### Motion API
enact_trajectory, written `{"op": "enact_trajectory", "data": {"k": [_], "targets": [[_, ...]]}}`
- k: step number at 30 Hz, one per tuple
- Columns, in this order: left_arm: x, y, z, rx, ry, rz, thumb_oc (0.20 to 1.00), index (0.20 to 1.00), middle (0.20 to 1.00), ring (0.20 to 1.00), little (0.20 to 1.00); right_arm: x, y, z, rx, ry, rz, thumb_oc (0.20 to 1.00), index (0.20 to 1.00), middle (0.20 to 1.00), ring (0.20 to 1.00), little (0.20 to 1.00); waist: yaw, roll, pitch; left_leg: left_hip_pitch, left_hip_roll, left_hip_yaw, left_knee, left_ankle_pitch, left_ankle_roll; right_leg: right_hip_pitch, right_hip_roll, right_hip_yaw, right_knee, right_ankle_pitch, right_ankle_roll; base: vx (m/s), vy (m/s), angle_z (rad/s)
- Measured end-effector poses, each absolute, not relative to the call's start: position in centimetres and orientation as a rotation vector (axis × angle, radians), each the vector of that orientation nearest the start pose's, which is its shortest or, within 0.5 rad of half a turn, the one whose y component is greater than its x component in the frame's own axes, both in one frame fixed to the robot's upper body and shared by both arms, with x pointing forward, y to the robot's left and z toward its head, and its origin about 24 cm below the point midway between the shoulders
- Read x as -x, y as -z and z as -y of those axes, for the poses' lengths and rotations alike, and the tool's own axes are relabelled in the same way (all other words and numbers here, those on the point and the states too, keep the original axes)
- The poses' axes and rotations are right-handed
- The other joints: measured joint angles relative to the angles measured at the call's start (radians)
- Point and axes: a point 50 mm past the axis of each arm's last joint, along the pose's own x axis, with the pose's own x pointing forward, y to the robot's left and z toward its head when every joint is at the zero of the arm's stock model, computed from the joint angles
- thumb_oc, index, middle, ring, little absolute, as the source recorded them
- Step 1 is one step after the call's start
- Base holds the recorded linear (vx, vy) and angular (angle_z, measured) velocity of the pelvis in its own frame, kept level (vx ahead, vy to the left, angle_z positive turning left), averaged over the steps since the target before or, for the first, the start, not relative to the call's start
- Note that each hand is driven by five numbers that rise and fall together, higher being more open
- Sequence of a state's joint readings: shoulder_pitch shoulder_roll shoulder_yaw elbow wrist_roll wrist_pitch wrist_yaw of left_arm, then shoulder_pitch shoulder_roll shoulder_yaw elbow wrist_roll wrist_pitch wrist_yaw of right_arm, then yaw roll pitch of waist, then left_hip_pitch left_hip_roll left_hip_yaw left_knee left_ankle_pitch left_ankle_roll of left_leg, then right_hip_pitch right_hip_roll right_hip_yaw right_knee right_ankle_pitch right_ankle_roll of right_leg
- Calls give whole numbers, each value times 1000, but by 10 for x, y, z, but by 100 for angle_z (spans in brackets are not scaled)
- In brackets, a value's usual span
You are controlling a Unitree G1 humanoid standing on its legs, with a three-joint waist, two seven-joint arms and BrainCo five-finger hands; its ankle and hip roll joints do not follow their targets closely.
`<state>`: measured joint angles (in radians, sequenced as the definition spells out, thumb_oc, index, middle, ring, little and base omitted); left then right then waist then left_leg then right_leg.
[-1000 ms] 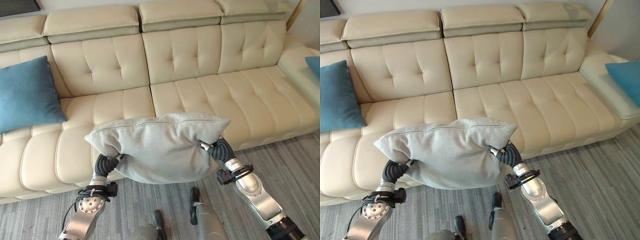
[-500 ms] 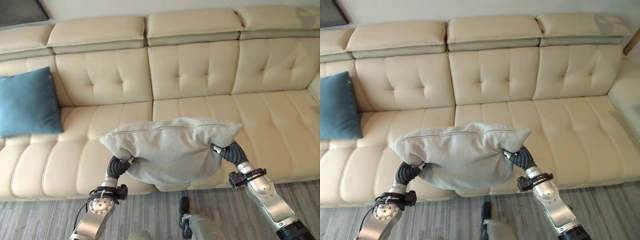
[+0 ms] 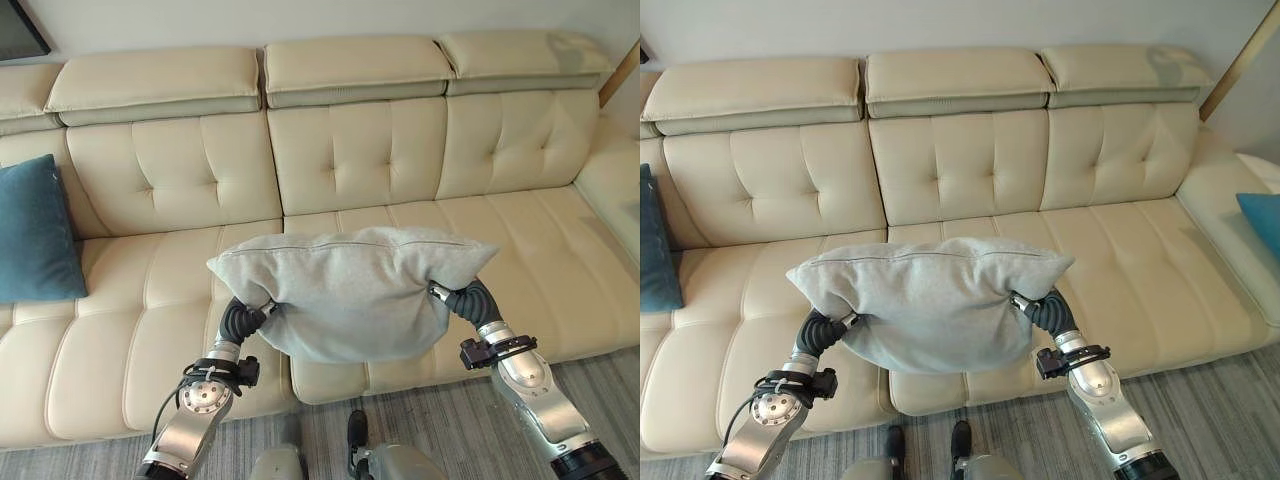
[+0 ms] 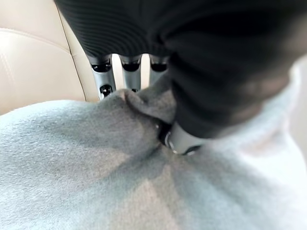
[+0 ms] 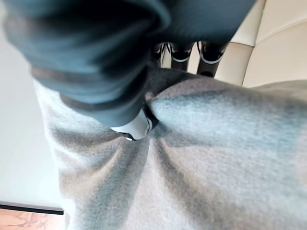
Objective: Pick up all the scattered cushions and arrange them neatly on the sofa.
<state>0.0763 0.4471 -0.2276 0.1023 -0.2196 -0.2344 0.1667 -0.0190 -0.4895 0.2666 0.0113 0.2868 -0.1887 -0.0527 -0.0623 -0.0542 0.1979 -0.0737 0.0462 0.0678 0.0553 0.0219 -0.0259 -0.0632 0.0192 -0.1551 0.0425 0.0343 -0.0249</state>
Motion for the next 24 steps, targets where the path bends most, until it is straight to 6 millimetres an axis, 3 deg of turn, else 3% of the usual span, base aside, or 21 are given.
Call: {"op": "enact_trajectory", "data": {"k": [6, 8, 12, 15, 19, 24], "targets": [[-232, -30, -213, -238, -19, 13, 200, 200, 200, 200, 200, -254, -59, 165, 156, -253, 115, 200, 200, 200, 200, 200, 43, 5, -17, 39, -69, 23, -67, 15, 29, -12, -72, 31, 37, -9, 45, 58, 97, 0], [-236, -36, -224, -250, -78, 37, 200, 200, 200, 200, 200, -272, -70, 151, 168, -281, 162, 200, 200, 200, 200, 200, 67, 5, -23, 36, -85, 28, -81, 20, 35, -22, -85, 46, 36, -1, 62, 26, 79, -1], [-244, -41, -226, -255, -112, 59, 200, 200, 200, 200, 200, -285, -80, 147, 202, -278, 200, 200, 200, 200, 200, 200, 99, 4, -25, 21, -89, 27, -79, 28, 48, -35, -89, 45, 33, 1, 64, -33, 9, 1], [-267, -51, -228, -264, -172, 96, 200, 200, 200, 200, 200, -309, -100, 134, 220, -271, 260, 200, 200, 200, 200, 200, 101, 4, -26, -45, -86, 27, -60, 43, 59, -93, -86, 46, 37, 16, 64, -146, -16, -1], [-321, -87, -223, -287, -263, 192, 200, 200, 200, 200, 200, -355, -143, 119, 259, -191, 345, 200, 200, 200, 200, 200, 106, 7, -22, -178, -76, 29, -40, 74, 51, -219, -78, 46, 35, 48, 60, -121, -35, 0], [-352, -127, -215, -301, -321, 307, 200, 200, 200, 200, 200, -381, -177, 118, 306, -100, 392, 200, 200, 200, 200, 200, 113, 21, 38, -236, -66, 26, -47, 88, 34, -280, -70, 44, 34, 64, 60, -49, -57, -3]]}}
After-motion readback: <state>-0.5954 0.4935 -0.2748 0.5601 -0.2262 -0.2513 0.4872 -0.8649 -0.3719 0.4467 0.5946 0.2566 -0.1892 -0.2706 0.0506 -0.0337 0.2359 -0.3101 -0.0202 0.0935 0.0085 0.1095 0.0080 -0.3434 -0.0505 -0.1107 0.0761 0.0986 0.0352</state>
